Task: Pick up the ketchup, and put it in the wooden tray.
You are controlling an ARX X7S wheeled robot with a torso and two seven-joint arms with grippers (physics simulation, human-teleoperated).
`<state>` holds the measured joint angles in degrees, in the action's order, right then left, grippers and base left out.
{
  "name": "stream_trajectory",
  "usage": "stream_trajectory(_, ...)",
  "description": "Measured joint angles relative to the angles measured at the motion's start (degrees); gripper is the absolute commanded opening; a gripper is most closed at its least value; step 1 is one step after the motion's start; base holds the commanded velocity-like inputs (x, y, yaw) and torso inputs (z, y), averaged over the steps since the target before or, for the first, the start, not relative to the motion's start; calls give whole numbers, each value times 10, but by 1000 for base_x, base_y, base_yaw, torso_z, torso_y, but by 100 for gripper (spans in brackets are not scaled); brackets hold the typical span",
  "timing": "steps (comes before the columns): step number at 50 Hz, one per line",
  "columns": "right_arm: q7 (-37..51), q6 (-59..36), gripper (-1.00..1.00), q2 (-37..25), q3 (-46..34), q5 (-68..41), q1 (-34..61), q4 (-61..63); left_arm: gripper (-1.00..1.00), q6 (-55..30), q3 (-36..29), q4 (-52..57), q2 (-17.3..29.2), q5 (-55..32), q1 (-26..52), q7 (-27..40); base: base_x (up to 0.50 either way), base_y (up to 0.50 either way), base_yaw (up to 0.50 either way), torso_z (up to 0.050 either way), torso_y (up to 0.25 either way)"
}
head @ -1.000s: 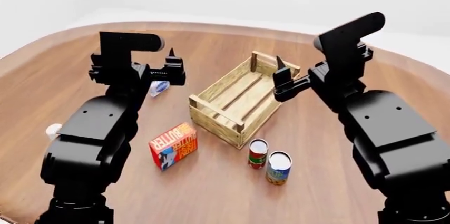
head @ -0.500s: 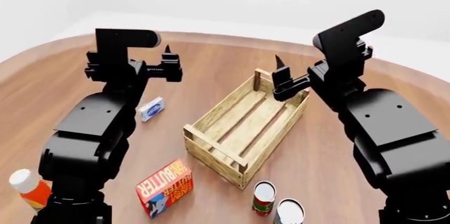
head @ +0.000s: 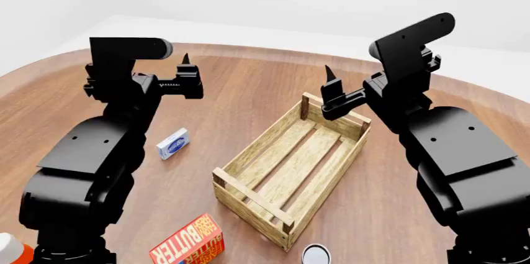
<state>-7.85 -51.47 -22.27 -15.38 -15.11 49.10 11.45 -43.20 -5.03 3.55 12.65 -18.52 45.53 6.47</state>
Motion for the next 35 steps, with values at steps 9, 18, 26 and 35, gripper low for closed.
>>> stream_trajectory(9, 6, -1, 100, -1, 6, -2, -5, 6, 100, -57, 63, 99, 36, -40, -33, 13, 0, 0, 0, 0, 0)
stream_trajectory(18, 10, 8, 100, -1, 10, -2, -9, 4, 100, -157, 139, 198, 73, -86, -61, 37, 0, 0, 0, 0, 0)
stream_trajectory(26, 12, 10, 100, 0, 9, -2, -9, 5, 100, -235, 210, 271, 100, -122, -100, 51, 0, 0, 0, 0, 0)
stream_trajectory(35, 13, 1, 100, 4, 9, -7, -1, 6, 100, -320, 296, 348, 124, -159, -153, 59, 0, 0, 0, 0, 0)
